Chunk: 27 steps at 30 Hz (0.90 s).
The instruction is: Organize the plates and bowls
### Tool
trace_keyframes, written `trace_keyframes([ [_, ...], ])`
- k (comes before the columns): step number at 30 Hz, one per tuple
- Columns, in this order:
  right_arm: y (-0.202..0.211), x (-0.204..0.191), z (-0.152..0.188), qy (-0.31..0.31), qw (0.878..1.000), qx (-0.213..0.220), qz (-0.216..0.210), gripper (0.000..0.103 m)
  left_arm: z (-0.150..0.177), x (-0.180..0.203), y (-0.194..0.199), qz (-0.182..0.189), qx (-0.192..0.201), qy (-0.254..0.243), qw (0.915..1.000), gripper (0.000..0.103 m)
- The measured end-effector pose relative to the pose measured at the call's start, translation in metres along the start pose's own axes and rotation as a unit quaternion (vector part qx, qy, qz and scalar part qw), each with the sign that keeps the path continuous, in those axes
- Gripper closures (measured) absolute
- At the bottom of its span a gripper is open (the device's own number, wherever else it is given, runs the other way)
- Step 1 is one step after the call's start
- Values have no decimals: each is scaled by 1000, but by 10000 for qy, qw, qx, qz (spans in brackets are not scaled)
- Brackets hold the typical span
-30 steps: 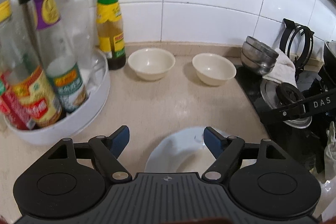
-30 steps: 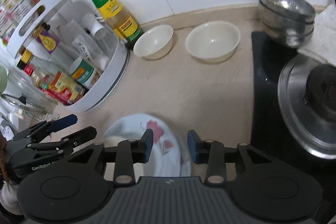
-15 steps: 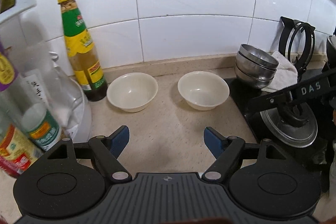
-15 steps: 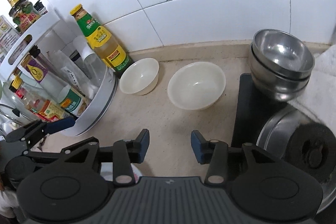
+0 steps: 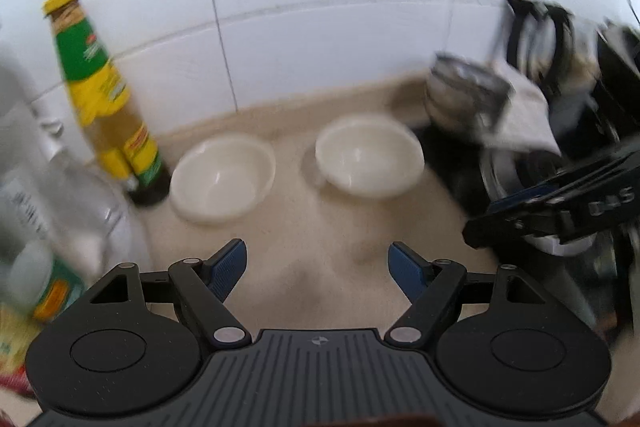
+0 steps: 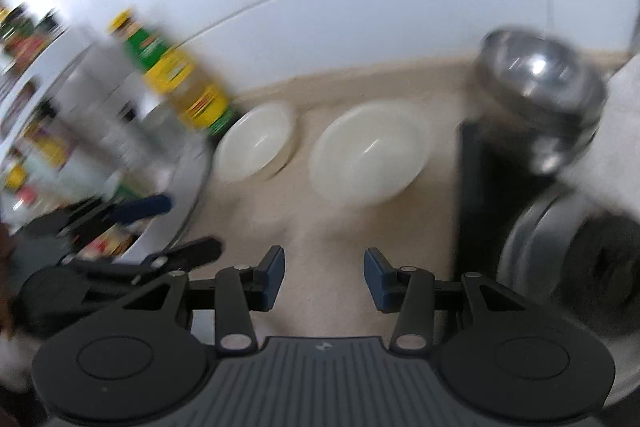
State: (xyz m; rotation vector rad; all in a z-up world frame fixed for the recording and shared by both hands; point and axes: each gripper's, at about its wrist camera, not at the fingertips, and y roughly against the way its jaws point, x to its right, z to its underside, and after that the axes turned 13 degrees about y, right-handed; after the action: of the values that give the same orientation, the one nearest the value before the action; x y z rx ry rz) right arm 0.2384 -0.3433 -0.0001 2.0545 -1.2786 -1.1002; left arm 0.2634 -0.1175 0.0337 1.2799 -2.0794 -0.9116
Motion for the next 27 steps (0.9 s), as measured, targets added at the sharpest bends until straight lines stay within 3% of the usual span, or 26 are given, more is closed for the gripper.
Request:
trace_keyframes([
  [2,3,-22,20,237,9989,-173,-355,61,26,-18,20,-73,-264,-68,9996,20],
  [6,-1,-57,52,594,9944,-551,-673,61,67,-48,46,-156,-548,228,9981,20],
  [10,-17,-71,67,676,9902,-1001,-703,61,94,-49,38,29,-804,505,9955,24],
  [14,-29,-82,73,751,9880,-974,-934,63,108,-37,27,356,-1061,499,9925,31],
  [15,-33,-84,74,754,9877,-970,-971,76,110,-33,26,327,-990,425,9936,32],
  [16,-39,-85,74,709,9873,-1031,-980,87,109,-31,26,352,-965,391,9939,45],
  [17,-47,-87,75,644,9864,-1115,-1019,92,105,-30,24,505,-1045,468,9921,47],
  [19,-50,-86,77,505,9854,-1161,-1136,92,98,-31,24,525,-1024,621,9914,49],
  [23,-36,-78,67,432,9909,-806,-992,92,77,-29,29,758,-841,631,9916,54],
  [27,-14,-59,40,169,9959,-291,-844,92,41,-15,29,770,-383,272,9959,54],
])
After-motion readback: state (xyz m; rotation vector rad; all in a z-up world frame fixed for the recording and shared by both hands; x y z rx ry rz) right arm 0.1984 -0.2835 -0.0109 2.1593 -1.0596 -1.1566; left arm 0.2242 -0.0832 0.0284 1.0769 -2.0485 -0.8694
